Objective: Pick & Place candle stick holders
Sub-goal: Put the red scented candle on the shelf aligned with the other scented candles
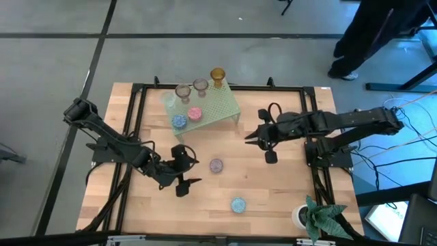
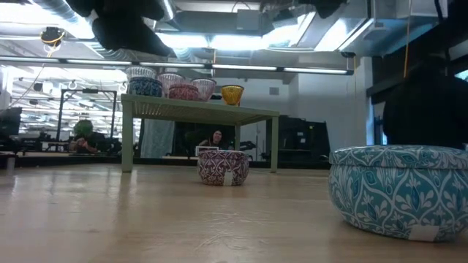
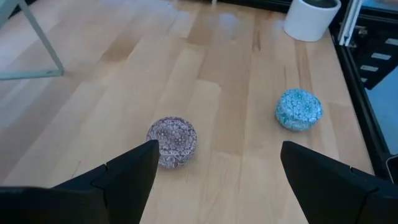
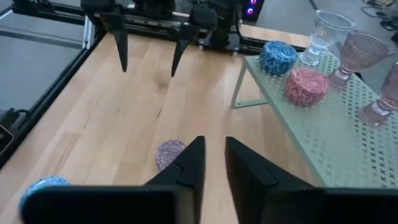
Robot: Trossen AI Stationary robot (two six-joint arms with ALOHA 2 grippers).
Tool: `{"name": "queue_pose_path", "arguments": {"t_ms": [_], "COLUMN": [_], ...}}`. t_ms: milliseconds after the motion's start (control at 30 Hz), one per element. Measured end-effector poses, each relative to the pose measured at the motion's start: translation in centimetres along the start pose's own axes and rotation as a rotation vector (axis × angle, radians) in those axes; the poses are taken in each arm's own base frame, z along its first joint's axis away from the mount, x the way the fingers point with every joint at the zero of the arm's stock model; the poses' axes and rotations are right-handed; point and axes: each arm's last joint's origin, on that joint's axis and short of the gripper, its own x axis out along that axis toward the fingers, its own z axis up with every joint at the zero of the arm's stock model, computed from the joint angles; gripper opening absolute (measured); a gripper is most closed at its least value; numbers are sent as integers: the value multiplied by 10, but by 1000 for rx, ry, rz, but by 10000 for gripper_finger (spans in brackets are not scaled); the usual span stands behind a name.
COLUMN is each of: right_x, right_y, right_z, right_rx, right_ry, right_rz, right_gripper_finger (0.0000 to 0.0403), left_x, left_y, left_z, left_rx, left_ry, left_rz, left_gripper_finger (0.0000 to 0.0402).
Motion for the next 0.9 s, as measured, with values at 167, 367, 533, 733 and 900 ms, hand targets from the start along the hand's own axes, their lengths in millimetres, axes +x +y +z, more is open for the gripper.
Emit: {"name": "queue_pose_path", "arguments": {"t_ms": [167, 367, 533, 733, 900], "right_x": [6, 20, 41, 60, 71], "right_y": [1, 7, 14, 26, 36], "right_z": [-2, -10, -19, -28, -34], "right_rx": [3, 52, 43, 26, 82], "right_ry": [23, 105, 193, 264, 314], "right_rz": [12, 127, 174, 201, 216], "right_gripper_finger": [122, 202, 253, 270, 271], "left_x": [0, 0, 0, 2, 11], "left_y": [0, 0, -1, 1, 6], "left_z": [0, 1, 2, 3, 3], "left_rx": [60, 4, -10, -11, -23], "left_ry": [-1, -7, -17, -19, -11], "left_rz": [0, -4, -10, 1, 32], "left_gripper_finger": [334, 334, 334, 334, 334]}}
